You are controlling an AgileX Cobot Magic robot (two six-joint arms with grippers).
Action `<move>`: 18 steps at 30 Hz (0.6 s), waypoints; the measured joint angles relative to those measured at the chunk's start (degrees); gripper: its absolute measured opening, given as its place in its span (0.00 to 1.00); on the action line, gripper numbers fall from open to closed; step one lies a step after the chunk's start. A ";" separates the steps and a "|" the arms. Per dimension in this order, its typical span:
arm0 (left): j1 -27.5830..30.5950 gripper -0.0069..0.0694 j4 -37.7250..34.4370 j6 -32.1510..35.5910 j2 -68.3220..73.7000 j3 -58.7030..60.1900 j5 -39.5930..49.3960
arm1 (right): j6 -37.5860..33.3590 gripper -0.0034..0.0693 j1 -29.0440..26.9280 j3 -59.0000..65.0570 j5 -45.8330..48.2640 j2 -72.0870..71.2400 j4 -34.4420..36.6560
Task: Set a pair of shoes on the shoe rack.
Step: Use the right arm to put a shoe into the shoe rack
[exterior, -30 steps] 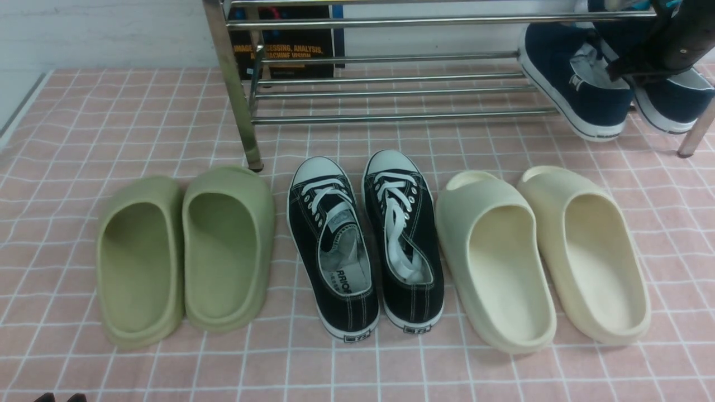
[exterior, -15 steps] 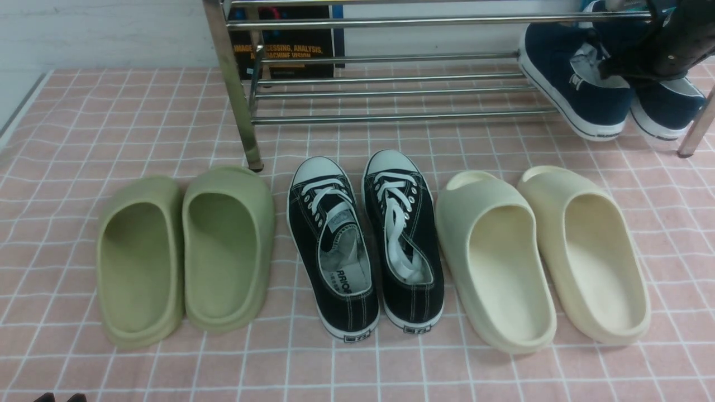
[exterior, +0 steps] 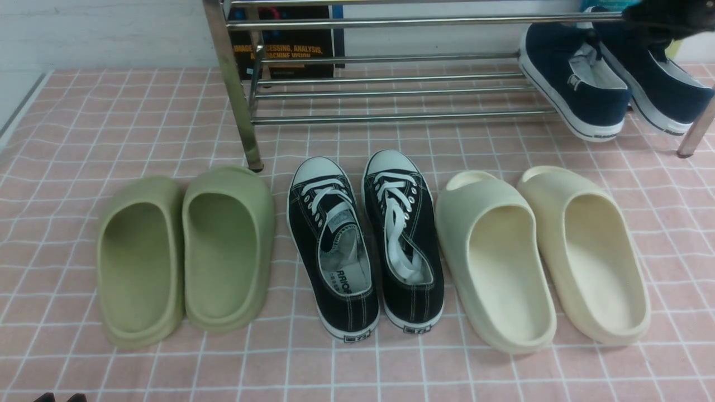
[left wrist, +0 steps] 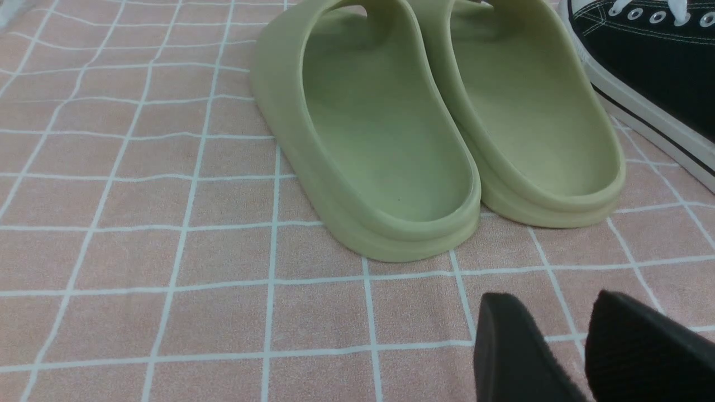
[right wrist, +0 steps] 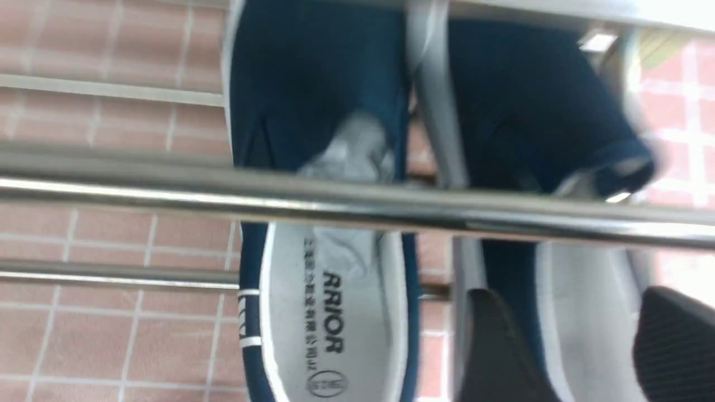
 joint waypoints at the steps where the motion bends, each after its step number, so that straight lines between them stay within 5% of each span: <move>1: 0.00 0.40 0.00 0.00 0.00 0.00 0.00 | 0.00 0.50 0.00 -0.01 0.06 0.00 -0.14; 10: 0.00 0.40 0.00 0.00 0.00 0.00 0.00 | 2.22 0.16 -3.07 -0.22 12.98 -0.79 -13.52; 18: 0.00 0.40 0.00 0.00 0.00 0.00 0.00 | 4.91 0.02 -10.58 5.12 14.49 -0.25 -9.13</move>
